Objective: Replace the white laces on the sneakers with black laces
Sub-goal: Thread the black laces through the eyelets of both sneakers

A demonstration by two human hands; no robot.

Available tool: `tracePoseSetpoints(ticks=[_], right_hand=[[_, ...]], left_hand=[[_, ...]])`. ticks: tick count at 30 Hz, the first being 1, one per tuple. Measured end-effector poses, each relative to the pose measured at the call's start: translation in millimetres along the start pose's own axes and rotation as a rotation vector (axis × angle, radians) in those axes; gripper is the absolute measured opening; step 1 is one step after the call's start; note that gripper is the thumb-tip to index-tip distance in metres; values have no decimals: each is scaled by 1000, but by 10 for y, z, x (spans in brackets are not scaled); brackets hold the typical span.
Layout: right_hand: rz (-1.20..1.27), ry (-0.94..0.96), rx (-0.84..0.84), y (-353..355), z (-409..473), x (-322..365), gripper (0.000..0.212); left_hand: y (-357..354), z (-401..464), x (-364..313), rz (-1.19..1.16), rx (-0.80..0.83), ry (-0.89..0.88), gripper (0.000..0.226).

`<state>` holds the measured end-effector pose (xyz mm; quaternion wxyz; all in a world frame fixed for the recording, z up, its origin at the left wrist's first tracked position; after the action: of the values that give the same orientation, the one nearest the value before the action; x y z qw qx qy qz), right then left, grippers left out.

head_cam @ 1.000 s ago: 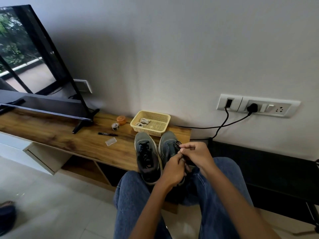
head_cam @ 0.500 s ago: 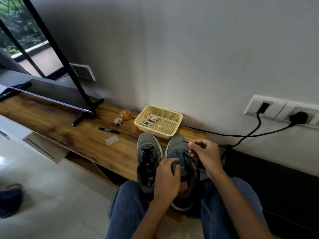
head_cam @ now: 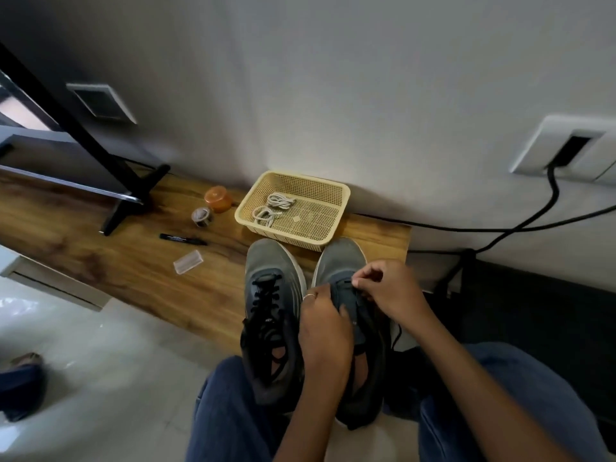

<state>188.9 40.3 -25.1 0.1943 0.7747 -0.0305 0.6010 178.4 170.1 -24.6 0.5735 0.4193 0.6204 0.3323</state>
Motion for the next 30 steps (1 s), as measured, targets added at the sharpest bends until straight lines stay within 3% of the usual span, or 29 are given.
tracePoseSetpoints(ticks=[4, 12, 30], right_hand=[[-54, 31, 22, -28, 10, -51, 5], [-222, 93, 3, -210, 41, -95, 9], [-146, 29, -97, -372, -2, -190, 10]], left_hand=[[24, 16, 8, 51, -44, 44, 20], [62, -3, 26, -71, -81, 105, 25], [1, 36, 90, -232, -52, 186, 31]])
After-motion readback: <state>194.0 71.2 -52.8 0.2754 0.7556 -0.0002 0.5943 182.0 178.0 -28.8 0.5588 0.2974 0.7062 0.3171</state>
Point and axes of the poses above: each hand's wrist, its own z-axis towards the middle knuckle, its own y-axis out of the back of the hand, x = y × z, the point moved 3 cm from there along z, towards the middle knuckle, and after that the axes turned 14 degrees about z, right-handed, at the moved point
